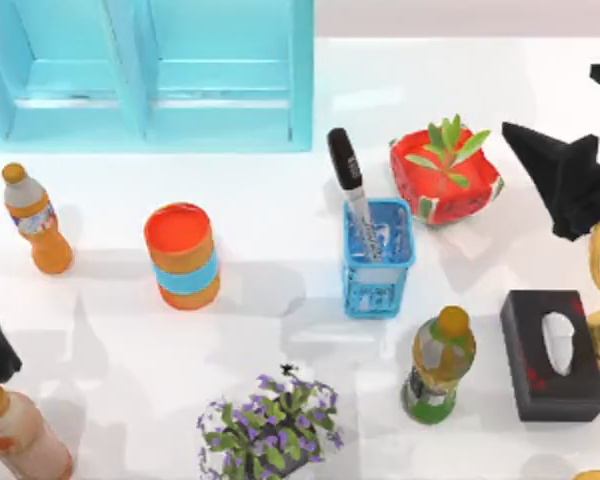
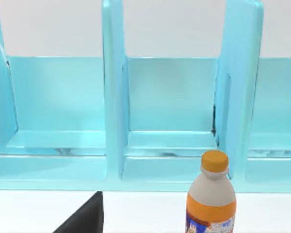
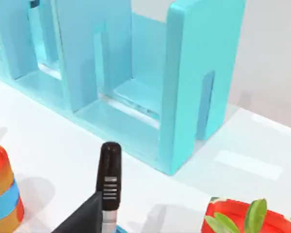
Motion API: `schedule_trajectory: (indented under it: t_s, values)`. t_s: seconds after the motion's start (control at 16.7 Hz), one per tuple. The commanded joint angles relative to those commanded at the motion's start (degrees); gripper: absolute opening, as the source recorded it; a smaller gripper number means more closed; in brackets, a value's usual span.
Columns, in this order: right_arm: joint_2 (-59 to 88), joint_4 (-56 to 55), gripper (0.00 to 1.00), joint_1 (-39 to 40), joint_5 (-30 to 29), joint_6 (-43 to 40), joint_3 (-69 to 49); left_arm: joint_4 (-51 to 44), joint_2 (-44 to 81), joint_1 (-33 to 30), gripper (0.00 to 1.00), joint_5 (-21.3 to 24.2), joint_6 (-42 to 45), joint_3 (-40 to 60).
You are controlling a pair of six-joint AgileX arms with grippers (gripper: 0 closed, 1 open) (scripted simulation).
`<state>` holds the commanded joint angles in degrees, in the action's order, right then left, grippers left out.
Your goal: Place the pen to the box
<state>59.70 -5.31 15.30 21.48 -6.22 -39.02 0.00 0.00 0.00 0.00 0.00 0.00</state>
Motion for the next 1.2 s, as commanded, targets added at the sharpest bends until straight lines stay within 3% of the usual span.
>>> schedule_trajectory:
  t_s: [0.42, 1.2]
  values:
    - [27.23, 6.78, 1.00, 6.90, 3.93, -1.38, -10.73, 0.00, 0.00, 0.00, 1.00, 0.00, 0.00, 0.00]
    - [36.58, 3.74, 1.00, 10.71, 1.26, 1.29, -13.96, 0.00, 0.00, 0.00, 1.00, 0.00, 0.00, 0.00]
